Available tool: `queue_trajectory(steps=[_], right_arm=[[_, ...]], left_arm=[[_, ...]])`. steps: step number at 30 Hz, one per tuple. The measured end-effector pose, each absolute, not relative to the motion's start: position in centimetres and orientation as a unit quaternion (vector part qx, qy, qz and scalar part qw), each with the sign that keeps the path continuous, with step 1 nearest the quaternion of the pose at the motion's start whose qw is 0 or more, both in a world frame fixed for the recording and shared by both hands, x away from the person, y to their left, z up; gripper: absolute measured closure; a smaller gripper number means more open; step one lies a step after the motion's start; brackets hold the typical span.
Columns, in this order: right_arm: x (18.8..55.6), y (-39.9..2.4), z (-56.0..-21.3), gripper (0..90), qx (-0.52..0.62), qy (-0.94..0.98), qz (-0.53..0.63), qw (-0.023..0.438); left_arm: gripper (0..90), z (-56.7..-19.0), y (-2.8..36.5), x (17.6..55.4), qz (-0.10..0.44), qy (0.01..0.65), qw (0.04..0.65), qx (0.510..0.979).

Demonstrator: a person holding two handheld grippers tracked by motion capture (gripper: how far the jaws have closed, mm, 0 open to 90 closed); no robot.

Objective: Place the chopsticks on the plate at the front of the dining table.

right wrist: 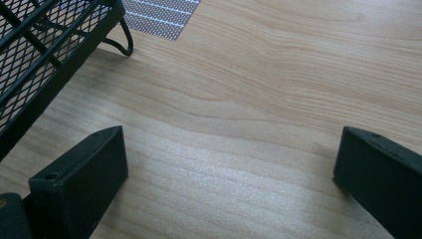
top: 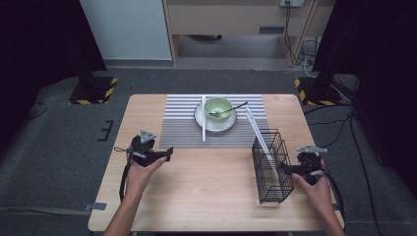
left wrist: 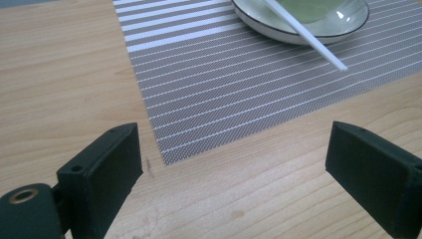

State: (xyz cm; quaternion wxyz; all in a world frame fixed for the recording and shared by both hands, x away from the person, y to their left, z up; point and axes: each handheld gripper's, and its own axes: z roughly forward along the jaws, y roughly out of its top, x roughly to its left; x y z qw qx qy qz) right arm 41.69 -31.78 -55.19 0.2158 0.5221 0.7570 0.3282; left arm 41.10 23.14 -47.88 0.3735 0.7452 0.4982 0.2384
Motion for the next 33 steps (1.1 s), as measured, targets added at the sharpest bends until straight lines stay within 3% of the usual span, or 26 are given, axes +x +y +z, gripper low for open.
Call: queue_trajectory(steps=[33], right_arm=[[41.7,-31.8,-55.2,0.7,0.522,0.757,0.328,0.216]], left_arm=[[6.3,-53.0,27.7,39.7,0.237,0.547,0.307,0.742]])
